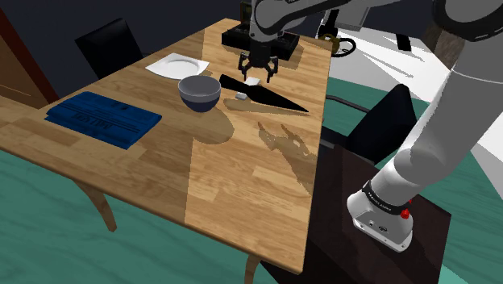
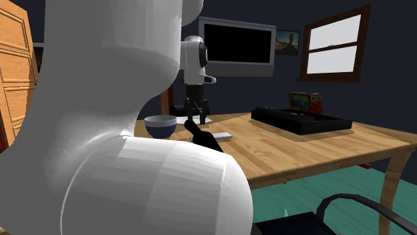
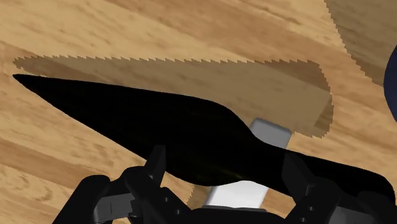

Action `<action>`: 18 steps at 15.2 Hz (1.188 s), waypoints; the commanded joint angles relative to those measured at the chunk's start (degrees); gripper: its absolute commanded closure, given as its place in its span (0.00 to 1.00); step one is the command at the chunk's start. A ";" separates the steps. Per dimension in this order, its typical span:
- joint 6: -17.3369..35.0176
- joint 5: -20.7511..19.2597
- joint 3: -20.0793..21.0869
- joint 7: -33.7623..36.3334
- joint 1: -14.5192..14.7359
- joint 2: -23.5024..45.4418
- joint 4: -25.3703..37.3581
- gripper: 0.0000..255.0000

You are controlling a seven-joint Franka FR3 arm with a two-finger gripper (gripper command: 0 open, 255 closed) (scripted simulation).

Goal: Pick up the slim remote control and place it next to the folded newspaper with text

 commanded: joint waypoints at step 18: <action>6.16 -1.41 -4.38 14.37 0.13 20.13 15.26 0.00</action>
